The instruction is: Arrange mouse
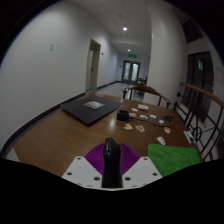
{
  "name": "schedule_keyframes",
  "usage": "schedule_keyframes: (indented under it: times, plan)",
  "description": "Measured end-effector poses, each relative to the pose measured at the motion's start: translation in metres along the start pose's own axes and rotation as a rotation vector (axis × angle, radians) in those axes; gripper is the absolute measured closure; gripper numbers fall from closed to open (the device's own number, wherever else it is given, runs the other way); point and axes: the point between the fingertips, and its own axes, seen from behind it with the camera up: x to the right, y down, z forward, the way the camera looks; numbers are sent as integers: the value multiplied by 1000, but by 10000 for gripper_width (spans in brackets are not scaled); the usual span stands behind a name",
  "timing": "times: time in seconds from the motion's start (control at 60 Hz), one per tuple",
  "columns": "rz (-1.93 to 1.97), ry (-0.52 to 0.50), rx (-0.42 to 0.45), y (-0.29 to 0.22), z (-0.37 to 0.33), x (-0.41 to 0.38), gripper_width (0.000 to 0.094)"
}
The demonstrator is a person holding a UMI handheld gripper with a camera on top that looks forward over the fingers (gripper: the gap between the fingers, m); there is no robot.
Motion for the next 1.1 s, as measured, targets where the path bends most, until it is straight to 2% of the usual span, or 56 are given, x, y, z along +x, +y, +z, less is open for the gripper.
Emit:
schedule_keyframes:
  times: [0.083, 0.133, 0.283, 0.367, 0.417, 0.467, 0.583, 0.65, 0.733, 0.75, 0.85, 0.95, 1.017, 1.067, 1.083, 1.1]
  plan:
    - [27, -48, 12, -6, -5, -5, 759]
    - [26, -57, 57, -24, -19, -1, 761]
    - [12, 58, 276, -116, -86, 69, 761]
    - [27, 161, 330, -130, -118, 126, 761]
    - [32, 221, 310, -118, -122, 162, 763]
    - [48, 262, 254, -86, -111, 191, 764]
    - [98, 282, 86, -16, -90, 228, 763]
    - [101, 278, 21, 26, -69, 231, 763]
    - [115, 267, -33, 53, -59, 228, 761]
    - [106, 276, -6, 49, -58, 229, 761]
    - [98, 287, -4, 49, -58, 231, 759]
    - [93, 272, -43, 54, -58, 231, 586]
    - [82, 255, -100, 65, -66, 228, 282]
    - [75, 252, -88, 63, -77, 228, 54]
    - [76, 256, -79, 61, -82, 228, 101]
    - [78, 258, -71, 60, -88, 228, 103]
